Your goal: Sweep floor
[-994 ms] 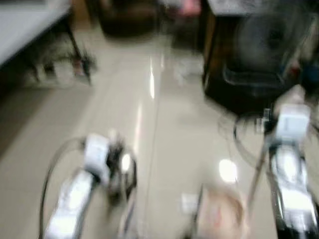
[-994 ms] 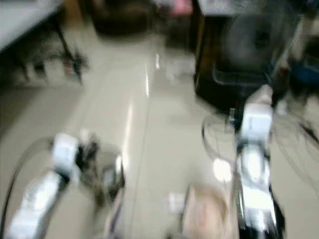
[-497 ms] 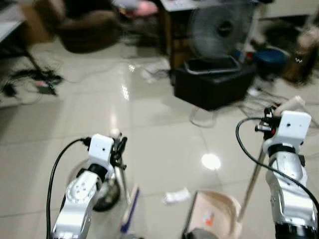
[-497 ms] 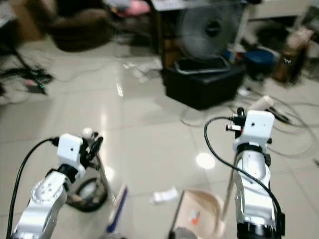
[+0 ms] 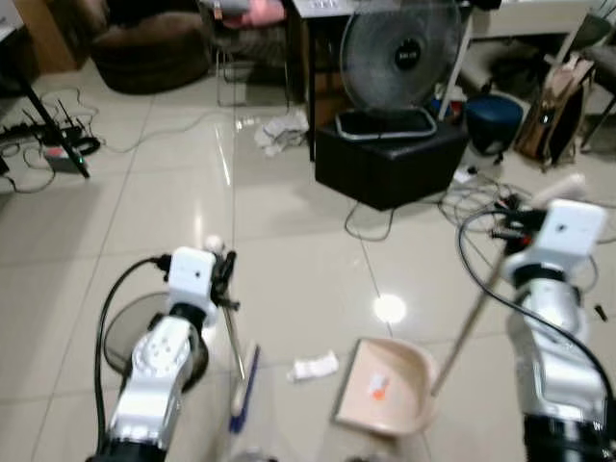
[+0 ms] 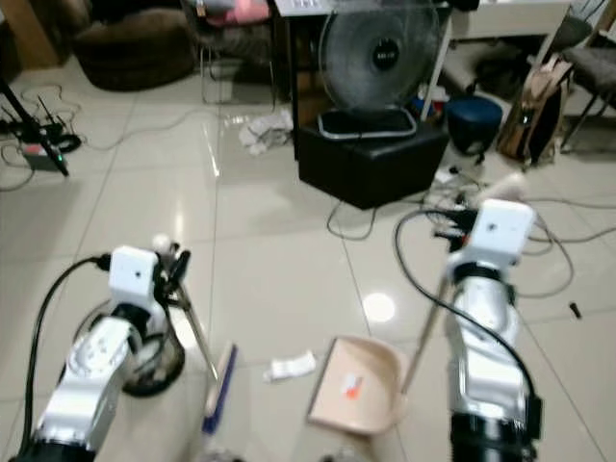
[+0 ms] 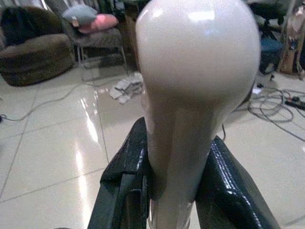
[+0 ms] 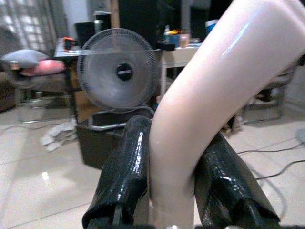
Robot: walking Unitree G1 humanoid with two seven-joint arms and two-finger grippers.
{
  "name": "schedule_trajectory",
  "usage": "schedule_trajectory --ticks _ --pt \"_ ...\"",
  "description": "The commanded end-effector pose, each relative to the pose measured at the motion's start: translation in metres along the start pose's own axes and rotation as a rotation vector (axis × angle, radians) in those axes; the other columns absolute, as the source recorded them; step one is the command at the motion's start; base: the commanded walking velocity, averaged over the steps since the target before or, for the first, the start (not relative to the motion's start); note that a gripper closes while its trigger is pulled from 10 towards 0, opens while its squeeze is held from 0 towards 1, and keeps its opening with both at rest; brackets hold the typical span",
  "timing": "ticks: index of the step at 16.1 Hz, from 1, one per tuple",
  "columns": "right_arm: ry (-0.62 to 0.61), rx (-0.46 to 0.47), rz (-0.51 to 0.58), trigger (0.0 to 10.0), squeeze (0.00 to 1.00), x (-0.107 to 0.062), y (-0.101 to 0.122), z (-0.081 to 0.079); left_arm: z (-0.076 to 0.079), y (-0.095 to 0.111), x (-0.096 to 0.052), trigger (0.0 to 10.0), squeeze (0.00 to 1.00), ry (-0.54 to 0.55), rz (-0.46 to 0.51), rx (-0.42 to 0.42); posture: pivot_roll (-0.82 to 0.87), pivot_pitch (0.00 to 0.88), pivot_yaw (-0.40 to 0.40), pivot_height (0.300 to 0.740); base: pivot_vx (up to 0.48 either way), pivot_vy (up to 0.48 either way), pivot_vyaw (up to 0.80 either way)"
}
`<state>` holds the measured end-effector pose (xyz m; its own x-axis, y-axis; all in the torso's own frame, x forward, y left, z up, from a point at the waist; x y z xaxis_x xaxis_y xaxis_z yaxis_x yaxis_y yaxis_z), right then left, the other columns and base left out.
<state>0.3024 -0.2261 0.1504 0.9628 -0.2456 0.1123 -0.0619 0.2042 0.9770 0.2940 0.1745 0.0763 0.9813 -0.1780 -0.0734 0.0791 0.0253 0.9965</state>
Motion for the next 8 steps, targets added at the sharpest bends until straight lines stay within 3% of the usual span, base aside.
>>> schedule_trajectory --ticks 1,4,8 --pt "0.002 0.037 0.034 10.0 0.0 -0.001 0.01 0.003 0.002 0.012 0.006 10.0 0.0 0.0 0.056 0.027 -0.01 0.065 0.044 0.74 0.0 -0.326 0.0" --pt "0.01 0.049 0.021 10.0 0.0 -0.003 0.006 0.001 0.002 0.017 0.009 10.0 0.0 0.013 0.072 0.046 -0.01 0.062 0.043 0.74 0.0 -0.328 0.0" --pt "0.031 0.054 0.02 10.0 0.0 -0.003 0.007 -0.004 0.012 0.04 0.018 10.0 0.0 -0.033 0.15 0.07 0.0 0.073 0.051 0.74 0.0 0.0 0.0"
Point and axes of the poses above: a point about 5 cm out from each wrist's last joint towards the gripper, its own x axis pointing out of the wrist towards the gripper, its own y axis along the axis of the wrist's last joint, z = x × y, the point moved 2 cm from there along x, pointing out of the wrist towards the gripper, and after that the axes turned 10 degrees about -x, right-handed, at the moved point
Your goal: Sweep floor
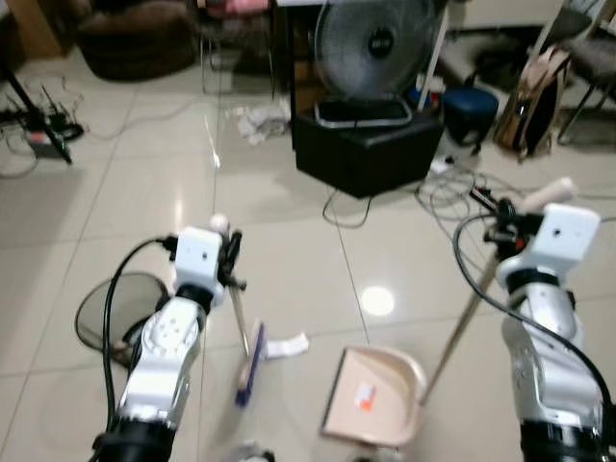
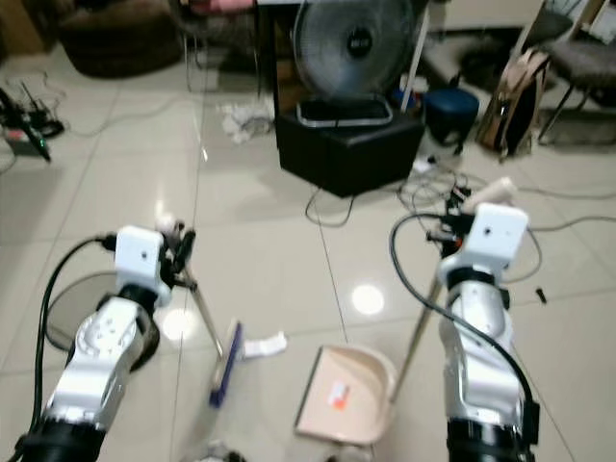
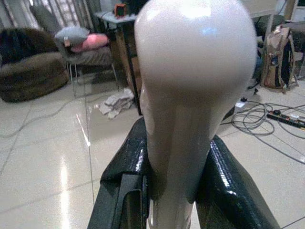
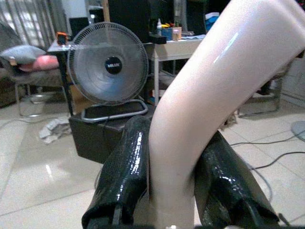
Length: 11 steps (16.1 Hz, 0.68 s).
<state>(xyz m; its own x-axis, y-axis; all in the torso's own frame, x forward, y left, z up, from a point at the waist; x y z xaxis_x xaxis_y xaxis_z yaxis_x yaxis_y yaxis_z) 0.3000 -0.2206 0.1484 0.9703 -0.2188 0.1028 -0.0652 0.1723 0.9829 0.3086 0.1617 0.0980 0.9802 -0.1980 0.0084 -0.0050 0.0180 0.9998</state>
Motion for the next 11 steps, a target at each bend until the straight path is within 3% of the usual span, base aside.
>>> schedule_trajectory --ticks 1,3,5,7,11 --pt "0.004 0.032 0.027 10.0 0.0 -0.002 0.0069 0.0002 0.0007 0.0193 0.0057 10.0 0.0 -0.012 0.074 0.052 0.0 0.069 0.057 0.74 0.0 0.0 0.0" --pt "0.021 0.075 0.018 10.0 0.0 -0.0021 0.0057 -0.0017 0.0034 0.0223 0.0086 10.0 0.0 -0.025 0.091 -0.016 0.0 0.07 0.06 0.74 0.12 0.0 0.0" --pt "0.026 0.073 0.023 10.0 0.0 -0.0008 0.0062 -0.0015 0.0042 0.0232 0.0089 10.0 0.0 -0.027 0.093 -0.015 0.0 0.063 0.059 0.74 0.279 0.0 0.0" --pt "0.036 0.07 0.031 10.0 0.0 -0.0008 0.007 -0.0013 0.0022 0.0234 0.0067 10.0 0.0 -0.007 0.102 -0.012 0.0 0.061 0.057 0.74 0.334 0.0 -0.55" --pt "0.048 0.06 0.046 10.0 0.0 0.0019 0.011 -0.0025 -0.004 0.0275 0.0075 10.0 0.0 0.039 0.127 -0.014 -0.01 0.057 0.055 0.74 0.359 0.0 0.0"
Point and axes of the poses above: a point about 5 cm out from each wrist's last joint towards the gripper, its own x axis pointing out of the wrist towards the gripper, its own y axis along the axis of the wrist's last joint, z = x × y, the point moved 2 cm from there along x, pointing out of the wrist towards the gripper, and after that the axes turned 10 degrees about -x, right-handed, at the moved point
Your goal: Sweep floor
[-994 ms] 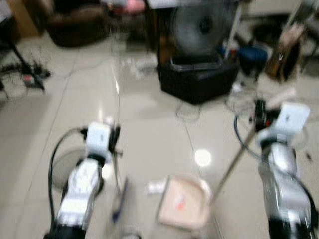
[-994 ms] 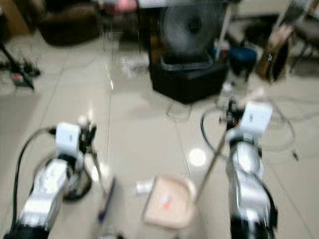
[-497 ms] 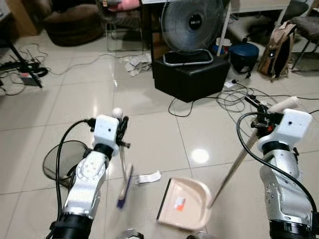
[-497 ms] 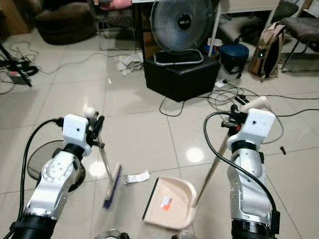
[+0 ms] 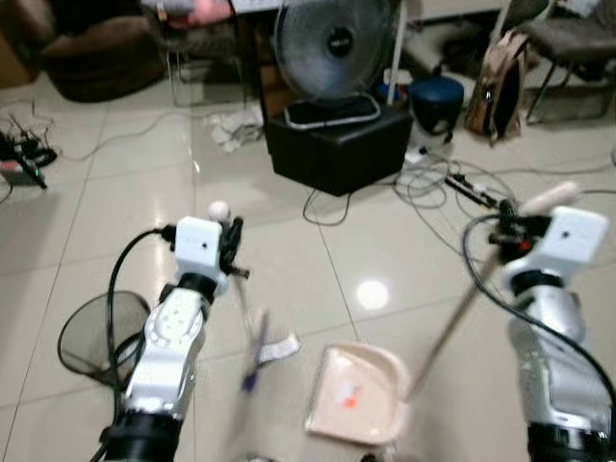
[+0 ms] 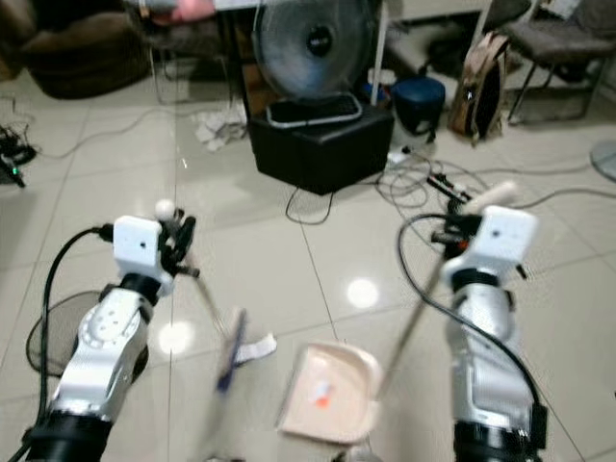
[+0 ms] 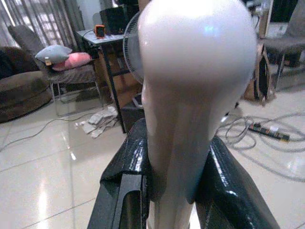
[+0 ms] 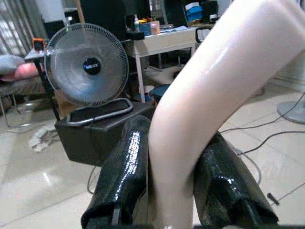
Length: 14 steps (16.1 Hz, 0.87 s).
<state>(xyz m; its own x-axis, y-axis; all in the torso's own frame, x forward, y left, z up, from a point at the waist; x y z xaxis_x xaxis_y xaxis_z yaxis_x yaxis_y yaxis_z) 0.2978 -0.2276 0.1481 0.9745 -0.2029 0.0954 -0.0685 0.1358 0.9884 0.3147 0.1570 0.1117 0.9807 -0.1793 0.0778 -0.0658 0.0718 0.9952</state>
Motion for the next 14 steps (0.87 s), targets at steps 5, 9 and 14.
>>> schedule_trajectory --ticks 5,9,14 --pt "0.042 -0.01 0.057 10.0 0.0 0.0026 0.0131 -0.0077 -0.0136 0.0207 0.0045 10.0 0.0 0.056 0.083 0.036 0.0 0.071 0.052 0.74 0.371 0.0 0.0" --pt "0.012 0.021 0.052 10.0 0.0 0.0012 0.0107 -0.005 -0.0128 0.0187 0.0037 10.0 0.0 0.049 0.073 0.046 0.0 0.076 0.057 0.74 0.37 0.0 0.6" --pt "0.042 -0.022 0.045 10.0 0.0 0.0016 0.0084 -0.0075 -0.0156 0.0195 0.0028 10.0 0.0 0.056 0.077 0.051 0.01 0.076 0.055 0.74 0.373 0.0 0.0"
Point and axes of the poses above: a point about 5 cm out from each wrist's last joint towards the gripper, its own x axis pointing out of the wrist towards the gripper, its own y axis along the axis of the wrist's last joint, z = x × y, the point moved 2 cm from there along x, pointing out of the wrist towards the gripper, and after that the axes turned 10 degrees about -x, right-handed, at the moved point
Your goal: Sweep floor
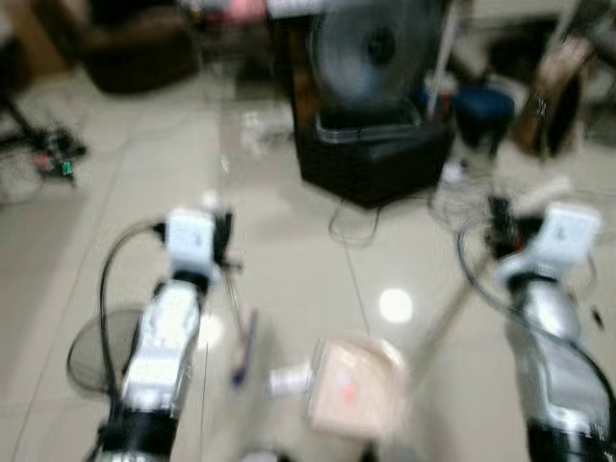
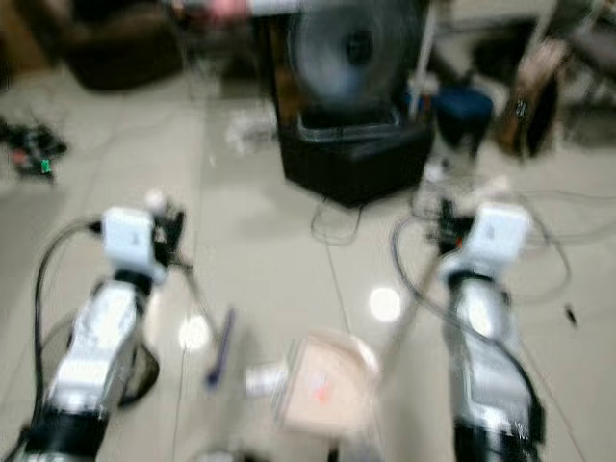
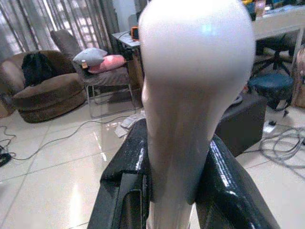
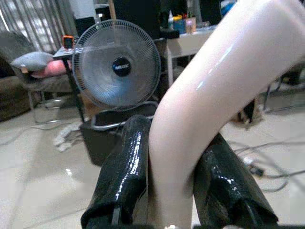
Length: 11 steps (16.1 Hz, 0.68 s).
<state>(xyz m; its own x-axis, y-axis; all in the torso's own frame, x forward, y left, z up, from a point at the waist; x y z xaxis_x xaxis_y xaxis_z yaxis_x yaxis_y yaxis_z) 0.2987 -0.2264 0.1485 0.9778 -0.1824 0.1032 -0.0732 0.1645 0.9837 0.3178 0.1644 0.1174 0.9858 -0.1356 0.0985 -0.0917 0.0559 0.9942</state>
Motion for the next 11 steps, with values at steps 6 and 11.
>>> schedule_trajectory --ticks 6,11 --pt "0.002 0.036 0.034 10.0 0.0 -0.002 0.005 -0.004 -0.004 0.012 0.003 10.0 0.0 -0.009 0.044 0.04 0.01 0.082 0.069 0.74 0.364 0.0 0.35" --pt "-0.023 -0.007 0.046 10.0 0.0 -0.004 0.005 0.003 0.001 0.006 0.003 10.0 0.0 -0.045 0.006 0.033 0.0 0.087 0.078 0.74 0.206 0.0 0.0"
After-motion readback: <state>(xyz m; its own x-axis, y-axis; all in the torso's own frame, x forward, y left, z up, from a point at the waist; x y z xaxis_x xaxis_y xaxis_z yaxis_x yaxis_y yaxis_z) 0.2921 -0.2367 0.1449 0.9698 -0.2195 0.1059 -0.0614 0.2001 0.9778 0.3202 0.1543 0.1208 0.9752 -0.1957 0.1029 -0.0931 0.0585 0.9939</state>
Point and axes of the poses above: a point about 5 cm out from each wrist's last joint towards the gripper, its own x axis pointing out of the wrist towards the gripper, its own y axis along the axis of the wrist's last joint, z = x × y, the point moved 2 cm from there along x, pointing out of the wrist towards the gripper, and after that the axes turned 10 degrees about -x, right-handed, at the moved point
